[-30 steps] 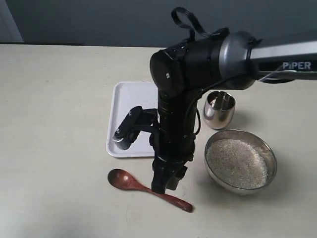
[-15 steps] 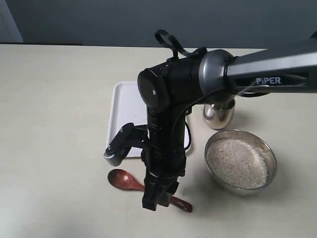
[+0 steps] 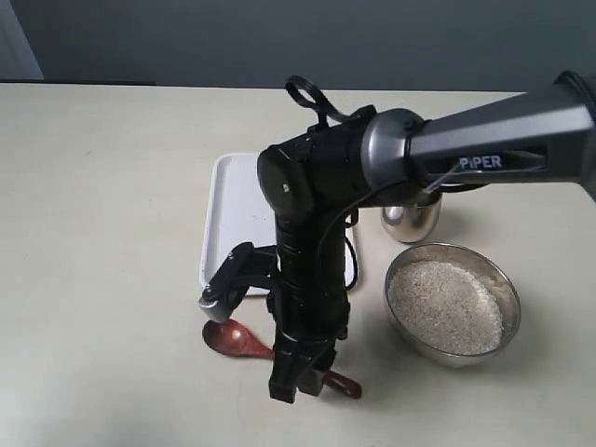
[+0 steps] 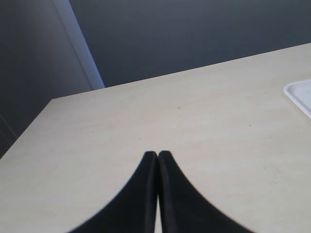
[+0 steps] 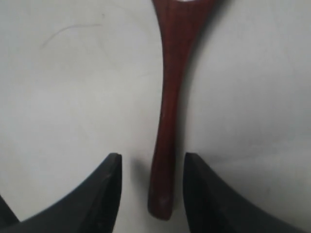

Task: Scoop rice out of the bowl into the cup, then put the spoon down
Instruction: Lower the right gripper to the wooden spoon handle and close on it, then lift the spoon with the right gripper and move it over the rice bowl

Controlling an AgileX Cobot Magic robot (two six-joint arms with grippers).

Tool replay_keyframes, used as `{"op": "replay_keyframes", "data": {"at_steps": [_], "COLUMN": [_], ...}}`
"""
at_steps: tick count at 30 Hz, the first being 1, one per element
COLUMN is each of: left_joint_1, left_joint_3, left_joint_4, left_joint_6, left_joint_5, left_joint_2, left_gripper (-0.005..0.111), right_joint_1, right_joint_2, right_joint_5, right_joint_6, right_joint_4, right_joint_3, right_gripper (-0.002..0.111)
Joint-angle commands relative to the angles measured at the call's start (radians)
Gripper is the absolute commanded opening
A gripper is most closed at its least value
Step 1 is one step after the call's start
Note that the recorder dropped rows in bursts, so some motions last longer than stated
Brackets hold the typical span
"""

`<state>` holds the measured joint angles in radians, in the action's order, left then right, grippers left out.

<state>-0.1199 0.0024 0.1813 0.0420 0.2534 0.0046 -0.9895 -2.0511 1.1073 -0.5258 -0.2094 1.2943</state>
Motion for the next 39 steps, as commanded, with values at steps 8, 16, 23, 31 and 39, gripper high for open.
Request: {"op": "replay_keyframes", "data": {"at_steps": [8,16,23,31,39], "left_joint_1": [0.001,0.001,0.001,0.001,0.001], "left_joint_3": [-0.002,-0.002,-0.002,-0.002,-0.002], "left_joint_4": [-0.004,-0.004,-0.004,-0.004,-0.004], "left_joint_6": [-0.006,-0.006,-0.006,-0.006,-0.006], "left_joint_5": [-0.014,-0.014,-0.014,-0.014,-0.014], "left_joint_2": [-0.005,-0.005,-0.005,-0.005,-0.005], "left_gripper": [0.001,0.001,0.001,0.001,0.001], "right_joint_1": [0.001,0.001,0.001,0.001,0.001], "right_joint_2": [-0.061,-0.068,-0.058,0.111,0.335], "right_joint_5": [-0.02,0.001,0.07,0.064,0.114], "right_joint_6": [0.002,0.002,0.004,0.086,0.322], "right_joint_4": [0.027,0.027,0.028,0.203,0.753], "right_joint_3": [-0.003,-0.003,-0.003,-0.003,-0.003], "right_gripper": [0.041,0.0,0.0,0.0,0.0]}}
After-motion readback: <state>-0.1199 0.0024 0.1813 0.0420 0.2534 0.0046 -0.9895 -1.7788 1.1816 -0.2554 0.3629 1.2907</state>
